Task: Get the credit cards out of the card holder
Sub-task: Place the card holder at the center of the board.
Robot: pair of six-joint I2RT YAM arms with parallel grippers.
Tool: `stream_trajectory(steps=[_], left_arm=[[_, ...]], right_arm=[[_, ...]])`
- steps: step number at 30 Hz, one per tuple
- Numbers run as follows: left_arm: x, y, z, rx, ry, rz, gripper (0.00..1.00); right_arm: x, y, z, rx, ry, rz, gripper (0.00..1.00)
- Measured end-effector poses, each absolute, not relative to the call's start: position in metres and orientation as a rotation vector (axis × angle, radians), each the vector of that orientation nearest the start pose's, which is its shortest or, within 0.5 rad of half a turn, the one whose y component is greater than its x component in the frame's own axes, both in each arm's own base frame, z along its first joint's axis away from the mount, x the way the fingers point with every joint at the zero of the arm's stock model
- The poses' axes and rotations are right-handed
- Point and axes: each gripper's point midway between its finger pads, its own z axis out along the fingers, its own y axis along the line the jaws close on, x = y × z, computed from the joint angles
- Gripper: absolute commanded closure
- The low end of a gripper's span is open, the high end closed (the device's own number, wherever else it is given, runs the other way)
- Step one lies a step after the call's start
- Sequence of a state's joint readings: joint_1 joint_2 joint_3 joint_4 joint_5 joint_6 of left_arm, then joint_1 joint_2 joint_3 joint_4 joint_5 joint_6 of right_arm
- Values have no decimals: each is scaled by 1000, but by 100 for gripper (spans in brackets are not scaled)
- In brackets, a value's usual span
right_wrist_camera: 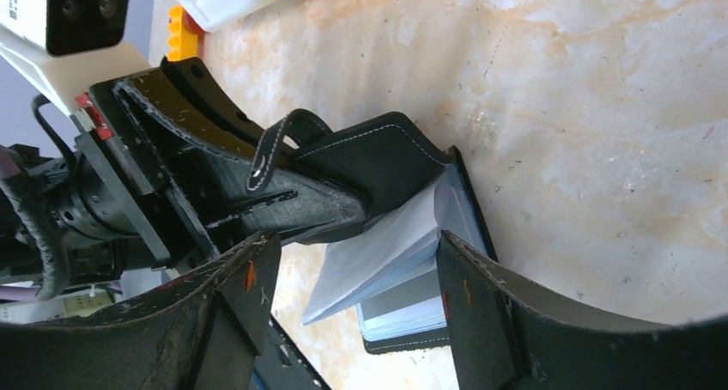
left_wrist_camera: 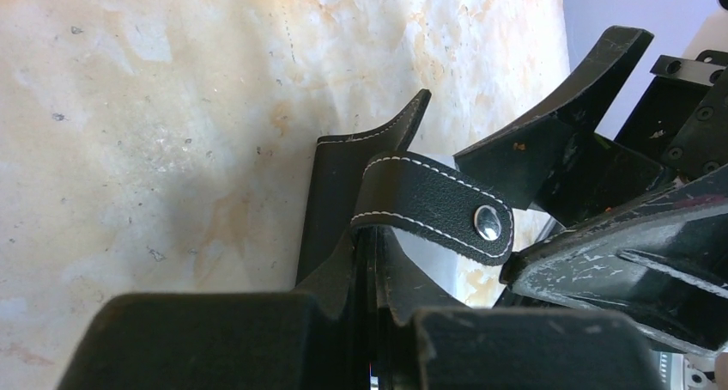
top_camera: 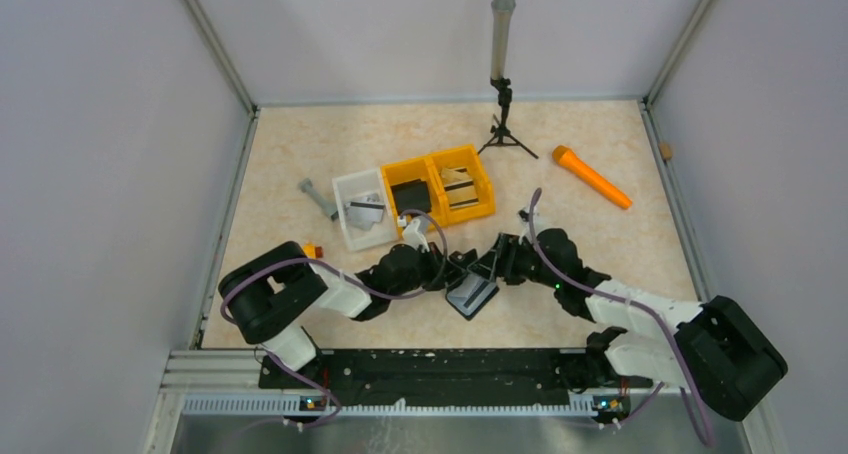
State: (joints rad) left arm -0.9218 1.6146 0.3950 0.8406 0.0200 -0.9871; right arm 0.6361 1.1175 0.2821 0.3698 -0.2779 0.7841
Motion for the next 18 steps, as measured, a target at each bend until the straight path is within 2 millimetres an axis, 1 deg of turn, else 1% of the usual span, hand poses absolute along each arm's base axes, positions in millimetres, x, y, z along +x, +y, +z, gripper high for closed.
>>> stream_trajectory(steps=[4,7,10,14,18], left_arm=[[208,-339,54,-24,2181,-1201,70],[207,-336,46,-1,2209,-1158,55],[205,-329,43,16,2237,-1115,45],[204,-325,50,28,2245,-1110,36],[206,-322,64,30,2228,-1150,31]], right_arm=[[203,247,85,-15,2206,1156,38],[201,250,90,-11,2199,1193,40],[200,252,93,-11,2195,1216,41],[198,256,93,-24,2196,1241,41],[198,259,89,-22,2208,1258,41]])
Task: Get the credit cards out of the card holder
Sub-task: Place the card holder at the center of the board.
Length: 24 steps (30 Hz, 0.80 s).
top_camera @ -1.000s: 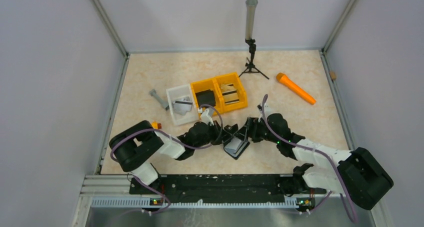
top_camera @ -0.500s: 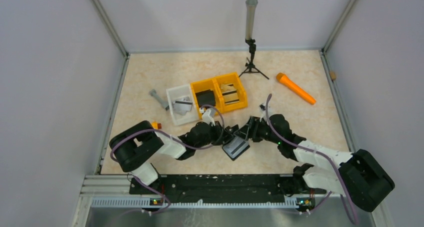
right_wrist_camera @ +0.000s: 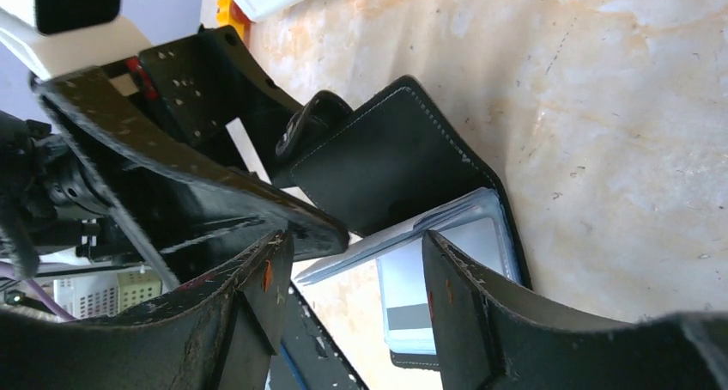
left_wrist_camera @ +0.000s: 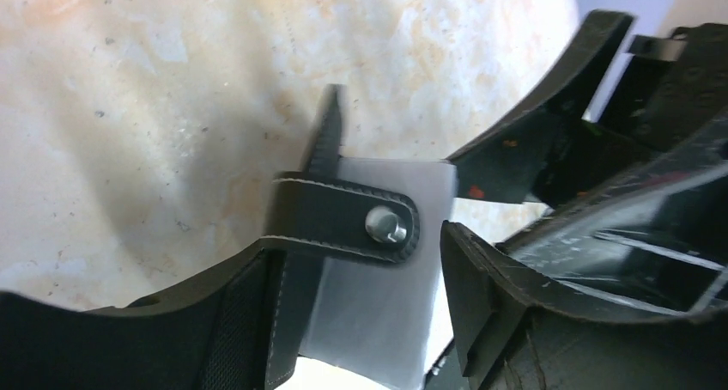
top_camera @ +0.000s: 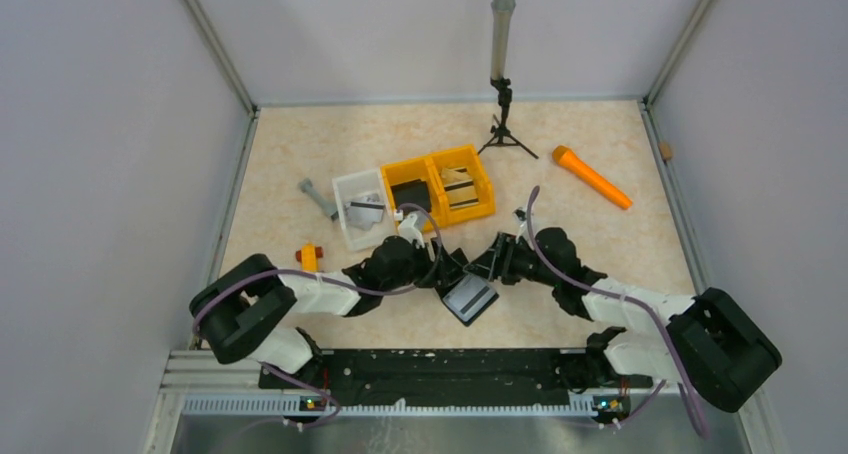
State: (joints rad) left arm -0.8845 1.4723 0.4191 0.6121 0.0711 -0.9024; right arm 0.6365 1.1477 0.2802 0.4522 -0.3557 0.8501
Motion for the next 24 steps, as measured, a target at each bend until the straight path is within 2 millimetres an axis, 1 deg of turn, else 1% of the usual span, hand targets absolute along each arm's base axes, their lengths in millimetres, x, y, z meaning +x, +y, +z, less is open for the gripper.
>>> stream_trajectory(steps=[4,7,10,12,14,17,20,24], left_arm=[[207,-319,82,55,2196,-1206,28],[205,-316,87,79,2200,-1234,27],[200,-315,85,124,2225,-1239,28],[197,-315,83,156,2248,-1237,31],[195,-316,83,185,2259,-1241,37],[191,-319,83,227,2275,-1268,41],[188,-323,82,257,2292,-1298,50],[180,-328,82,315,2302,-1340,51]], right_arm=[[199,262,92,-21,2196,1282,42],[200,265,97,-30,2171,1305,43],[198,267,98,-42,2168,1319,43],[198,267,98,-43,2172,1318,43],[197,266,97,-42,2178,1315,43],[197,265,94,-36,2189,1303,43],[197,263,95,-31,2192,1296,43],[199,262,98,-23,2177,1288,43]])
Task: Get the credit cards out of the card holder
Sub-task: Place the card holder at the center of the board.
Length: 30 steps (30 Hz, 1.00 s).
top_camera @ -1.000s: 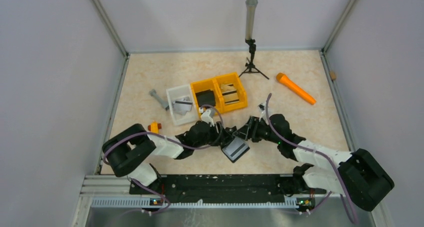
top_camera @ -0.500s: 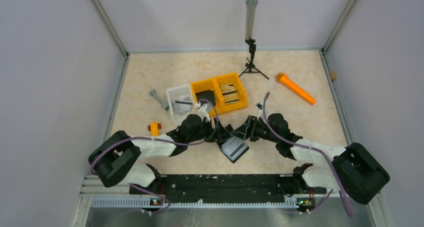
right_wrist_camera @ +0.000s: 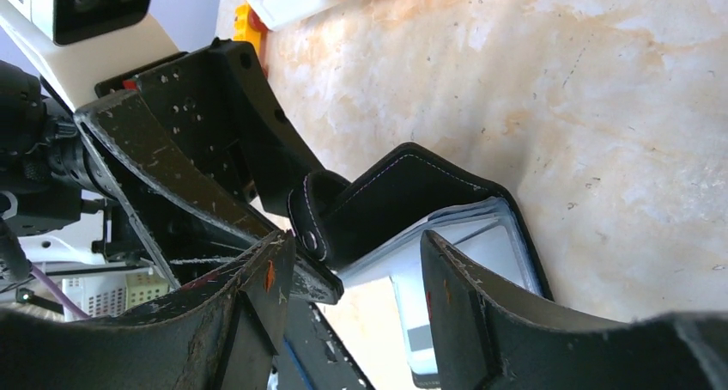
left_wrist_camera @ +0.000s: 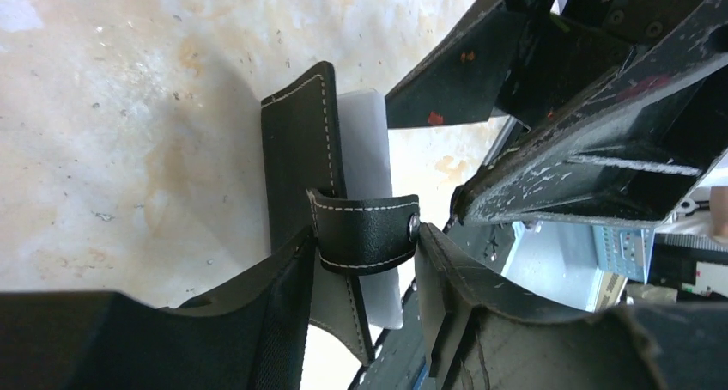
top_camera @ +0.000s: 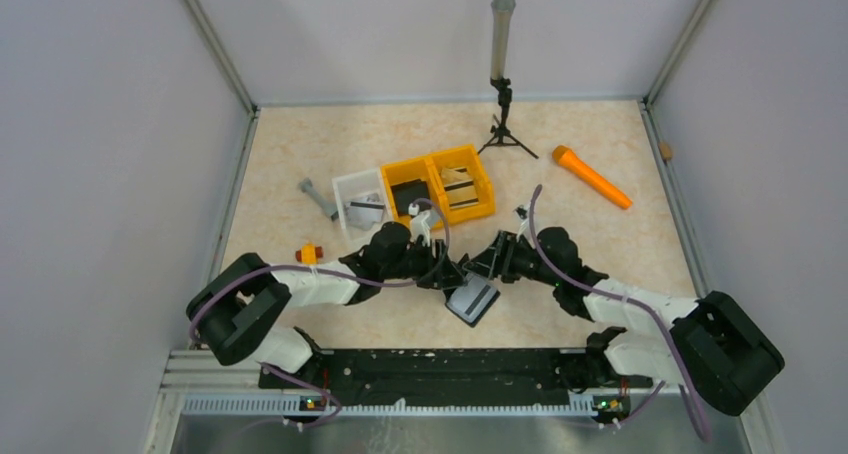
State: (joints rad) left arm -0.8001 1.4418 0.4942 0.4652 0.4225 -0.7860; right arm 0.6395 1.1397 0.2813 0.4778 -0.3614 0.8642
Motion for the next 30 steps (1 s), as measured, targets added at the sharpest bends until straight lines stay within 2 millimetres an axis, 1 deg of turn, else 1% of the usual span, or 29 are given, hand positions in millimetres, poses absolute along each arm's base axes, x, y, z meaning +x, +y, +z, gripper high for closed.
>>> stream_trajectory(steps=[2,3,5,8,13,18,20,24,26,30], left_arm=[[178,-328,82,336,2308,-1347,52],[177,-328,82,347,2313,-1348,55],[175,-328,81,366,2317,-1346,65],[174,-326,79,386,2325,-1333,72],[173,-325,78,393,2333,-1322,70],[174,-323,82,388,2326,-1320,74],[174,-323,84,387,2320,-1321,74],[175,-322,86,386,2314,-1323,74],[175,-322,86,385,2315,-1324,71],[175,-323,87,385,2311,-1333,71]], right_arm=[[199,262,99,-22,2170,1286,42],[200,262,100,-22,2168,1286,42],[200,261,101,-19,2163,1284,42],[201,260,101,-13,2163,1275,41],[201,256,101,-13,2164,1245,37],[199,250,100,-19,2162,1208,35],[196,246,95,-18,2173,1196,36],[188,240,80,-10,2216,1177,40],[184,237,73,-7,2235,1171,40],[178,235,67,-4,2251,1172,42]])
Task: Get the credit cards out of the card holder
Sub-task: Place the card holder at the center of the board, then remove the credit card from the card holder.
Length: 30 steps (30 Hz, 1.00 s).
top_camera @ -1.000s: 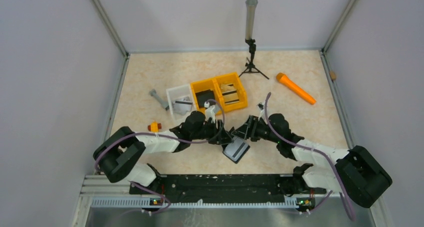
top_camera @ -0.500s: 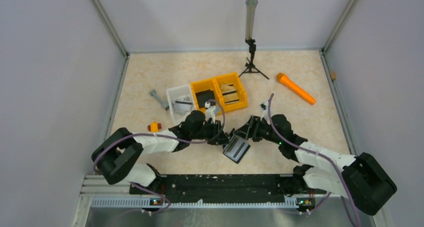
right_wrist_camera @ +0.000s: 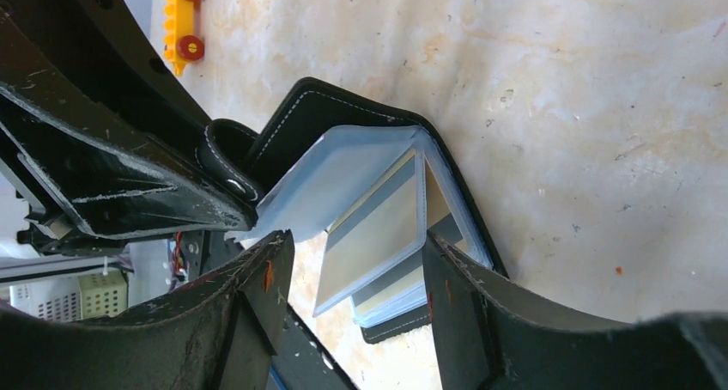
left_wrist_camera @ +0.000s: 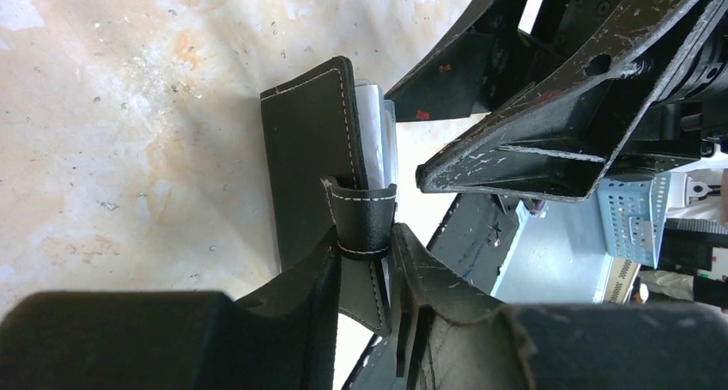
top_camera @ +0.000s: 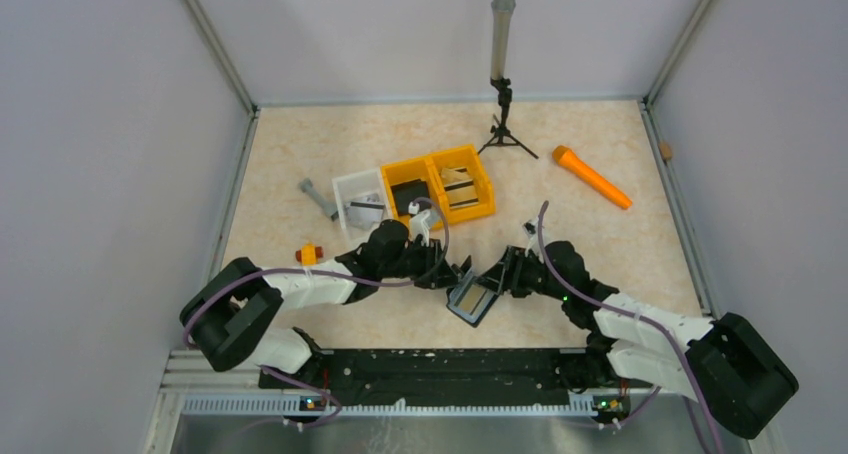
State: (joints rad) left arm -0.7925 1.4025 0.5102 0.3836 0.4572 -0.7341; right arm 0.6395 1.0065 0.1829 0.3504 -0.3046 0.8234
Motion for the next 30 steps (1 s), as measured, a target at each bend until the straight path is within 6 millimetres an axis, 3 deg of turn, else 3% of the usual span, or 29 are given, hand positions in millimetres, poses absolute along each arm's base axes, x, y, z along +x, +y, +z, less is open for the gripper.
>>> stream_trajectory(steps=[4,9,17,24,30], left_arm=[[175,-324,88,386,2303,-1338,70],[175,-324,89,388,2303,-1340,76],[174,-322,85,388,2318,-1322,83],[175,-312,74,398,2355,-1239,95],[179,-301,71,392,2365,-1151,98]], right_arm=[[178,235,68,-8,2246,1178,42],[178,235,67,-9,2251,1173,48],[178,235,67,-11,2251,1174,48],[181,243,77,-28,2201,1230,49],[181,251,68,-47,2243,1259,49]])
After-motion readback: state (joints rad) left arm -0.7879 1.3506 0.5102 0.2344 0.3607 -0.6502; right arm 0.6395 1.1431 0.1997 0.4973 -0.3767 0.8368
